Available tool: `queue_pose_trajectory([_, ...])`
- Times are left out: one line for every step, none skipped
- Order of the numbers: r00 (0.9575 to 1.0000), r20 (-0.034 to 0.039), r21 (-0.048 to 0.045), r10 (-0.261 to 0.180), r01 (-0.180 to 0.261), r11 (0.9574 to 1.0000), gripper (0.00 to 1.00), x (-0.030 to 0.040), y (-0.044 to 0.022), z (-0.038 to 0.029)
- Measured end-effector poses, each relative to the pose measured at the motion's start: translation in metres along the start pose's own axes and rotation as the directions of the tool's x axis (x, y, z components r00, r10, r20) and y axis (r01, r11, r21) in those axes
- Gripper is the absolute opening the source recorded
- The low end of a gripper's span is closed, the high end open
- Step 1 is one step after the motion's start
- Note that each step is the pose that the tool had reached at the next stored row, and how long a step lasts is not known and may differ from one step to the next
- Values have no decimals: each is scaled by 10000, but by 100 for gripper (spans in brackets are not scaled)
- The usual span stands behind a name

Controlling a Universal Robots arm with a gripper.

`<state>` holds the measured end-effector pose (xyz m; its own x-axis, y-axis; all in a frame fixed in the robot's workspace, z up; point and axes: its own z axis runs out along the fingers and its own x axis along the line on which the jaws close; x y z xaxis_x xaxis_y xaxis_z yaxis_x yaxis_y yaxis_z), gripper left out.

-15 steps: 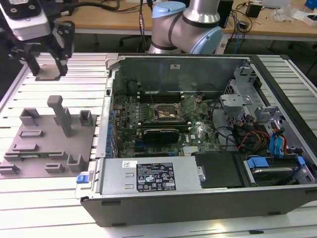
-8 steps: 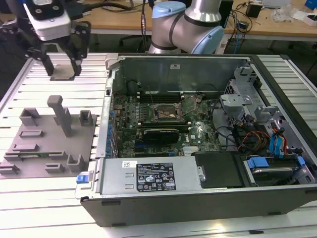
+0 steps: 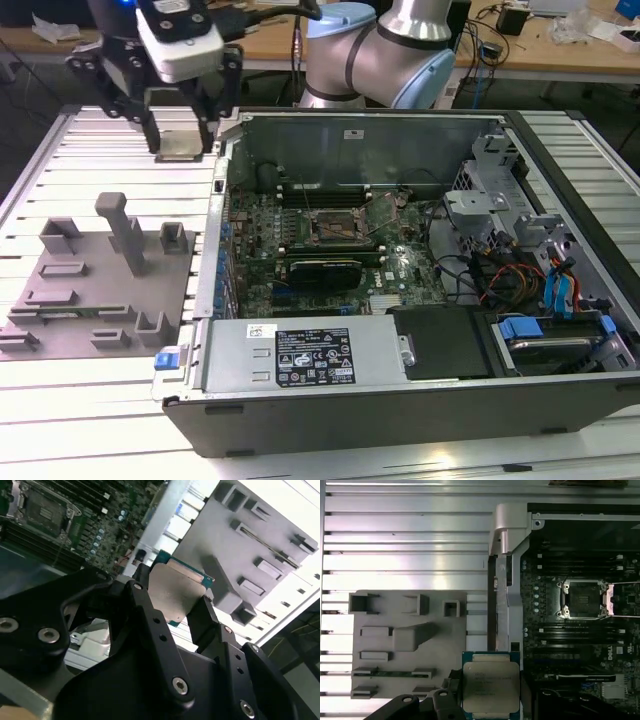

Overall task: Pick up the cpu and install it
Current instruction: 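Pick up the cpu and move it towards the insertion slot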

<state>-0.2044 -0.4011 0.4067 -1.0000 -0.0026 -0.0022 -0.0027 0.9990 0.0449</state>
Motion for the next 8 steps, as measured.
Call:
queue_pose_trajectory([10000, 0, 0, 2, -2, 10000, 55, -67, 0, 0])
queue_pose_trajectory([10000, 0, 1, 1, -1, 10000, 55, -130, 0, 0])
queue_pose_trajectory([10000, 0, 0, 0, 0, 10000, 55, -170, 0, 0])
queue_pose_trajectory([10000, 1, 0, 1, -1, 10000, 55, -232, 0, 1])
queue_pose_trajectory([10000, 0, 0, 1, -1, 10000, 55, -323, -1, 1])
queue_pose_trajectory([10000, 0, 0, 1, -1, 10000, 55, -408, -1, 1])
queue_pose_trajectory([10000, 0, 1, 2, -2, 10000, 55, -471, -1, 1])
queue_pose_trajectory([10000, 0, 1, 0, 0, 10000, 55, -528, -1, 1])
